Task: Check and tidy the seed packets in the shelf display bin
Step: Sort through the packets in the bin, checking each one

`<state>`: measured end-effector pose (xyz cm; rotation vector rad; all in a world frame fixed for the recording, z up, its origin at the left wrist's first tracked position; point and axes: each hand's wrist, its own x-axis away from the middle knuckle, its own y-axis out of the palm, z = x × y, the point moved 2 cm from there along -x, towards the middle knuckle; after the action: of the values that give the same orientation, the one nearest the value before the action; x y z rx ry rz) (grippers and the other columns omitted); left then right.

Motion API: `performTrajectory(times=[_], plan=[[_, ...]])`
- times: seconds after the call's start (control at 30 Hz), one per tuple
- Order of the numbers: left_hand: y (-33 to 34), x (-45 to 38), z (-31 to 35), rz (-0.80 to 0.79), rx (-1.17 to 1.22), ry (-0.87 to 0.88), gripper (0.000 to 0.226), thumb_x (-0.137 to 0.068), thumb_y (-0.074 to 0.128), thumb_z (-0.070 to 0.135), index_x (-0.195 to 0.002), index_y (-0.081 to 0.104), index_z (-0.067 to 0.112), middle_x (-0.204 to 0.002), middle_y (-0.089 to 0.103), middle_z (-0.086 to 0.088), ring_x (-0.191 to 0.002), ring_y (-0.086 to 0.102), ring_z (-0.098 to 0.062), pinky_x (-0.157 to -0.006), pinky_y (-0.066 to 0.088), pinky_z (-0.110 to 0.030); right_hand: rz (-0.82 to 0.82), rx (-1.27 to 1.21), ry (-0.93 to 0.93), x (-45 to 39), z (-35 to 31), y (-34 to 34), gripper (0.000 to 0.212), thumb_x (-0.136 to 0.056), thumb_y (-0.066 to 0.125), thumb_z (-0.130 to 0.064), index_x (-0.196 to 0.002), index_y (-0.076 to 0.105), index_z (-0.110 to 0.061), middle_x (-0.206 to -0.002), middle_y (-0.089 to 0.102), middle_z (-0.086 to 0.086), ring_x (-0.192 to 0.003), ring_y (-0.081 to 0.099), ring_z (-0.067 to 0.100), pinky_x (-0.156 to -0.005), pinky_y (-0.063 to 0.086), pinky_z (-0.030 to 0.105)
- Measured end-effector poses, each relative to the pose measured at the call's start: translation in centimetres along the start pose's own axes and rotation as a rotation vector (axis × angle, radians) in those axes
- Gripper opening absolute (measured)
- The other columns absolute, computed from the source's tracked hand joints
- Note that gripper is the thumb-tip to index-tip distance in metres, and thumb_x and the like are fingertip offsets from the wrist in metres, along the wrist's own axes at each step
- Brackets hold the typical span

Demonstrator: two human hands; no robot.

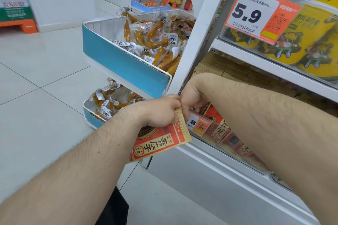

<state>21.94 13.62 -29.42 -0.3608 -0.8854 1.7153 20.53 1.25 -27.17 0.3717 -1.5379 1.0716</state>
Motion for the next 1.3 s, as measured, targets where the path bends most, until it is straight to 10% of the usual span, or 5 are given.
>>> performTrajectory(times=[0.37,0.53,0.73,1.0,1.3], plan=[[-0.3,0.7,-0.6,0.161,0.272,-0.069,0.017,-0.101,0.047,0.021,-0.094,0.056,0.033,-0.098,0.064,0.001,-0.085,0.065,-0.015,-0.071,0.051,-0.032,0.218,-0.076,-0.168,3.8,0.9,-1.4,0.033,-0.098,0.052,-0.008,-0.130,0.055,-0.001,-0.117,0.068,0.013,-0.101,0.065,0.019,-0.094,0.052,0.033],[-0.7,1.3,-0.3,0.256,0.454,-0.048,0.019,-0.101,0.048,0.016,-0.086,0.056,0.024,-0.086,0.069,-0.003,-0.079,0.068,-0.020,-0.078,0.056,-0.039,0.923,0.112,-0.373,8.6,2.6,0.4,0.017,-0.083,0.062,-0.014,-0.090,0.075,-0.024,-0.076,0.072,-0.008,-0.066,0.067,0.007,-0.068,0.057,0.028],[0.8,1.5,1.3,0.331,0.844,-0.004,0.016,-0.099,0.051,0.005,-0.085,0.056,0.012,-0.073,0.071,-0.004,-0.065,0.069,-0.016,-0.055,0.055,-0.026,1.460,-0.741,-0.587,9.0,8.0,8.5,0.018,-0.084,0.066,-0.016,-0.080,0.070,-0.033,-0.072,0.070,-0.012,-0.064,0.063,0.003,-0.064,0.054,0.026],[3.9,0.9,4.1,0.283,1.017,-0.009,0.014,-0.099,0.050,0.007,-0.088,0.056,0.013,-0.087,0.071,-0.008,-0.085,0.067,-0.024,-0.094,0.050,-0.052,1.152,-1.214,-0.592,6.4,10.4,12.3,0.009,-0.085,0.072,-0.014,-0.089,0.065,-0.014,-0.067,0.061,-0.004,-0.044,0.054,-0.001,-0.043,0.043,0.017],[5.0,1.3,5.0,0.194,1.017,0.077,0.020,-0.083,0.060,0.026,-0.072,0.050,0.012,-0.071,0.068,0.000,-0.068,0.068,-0.015,-0.059,0.057,-0.030,0.956,-1.403,-0.788,5.9,11.9,14.1,0.033,-0.095,0.057,-0.008,-0.065,0.069,-0.013,-0.044,0.056,0.003,-0.035,0.045,0.012,-0.035,0.032,0.019]])
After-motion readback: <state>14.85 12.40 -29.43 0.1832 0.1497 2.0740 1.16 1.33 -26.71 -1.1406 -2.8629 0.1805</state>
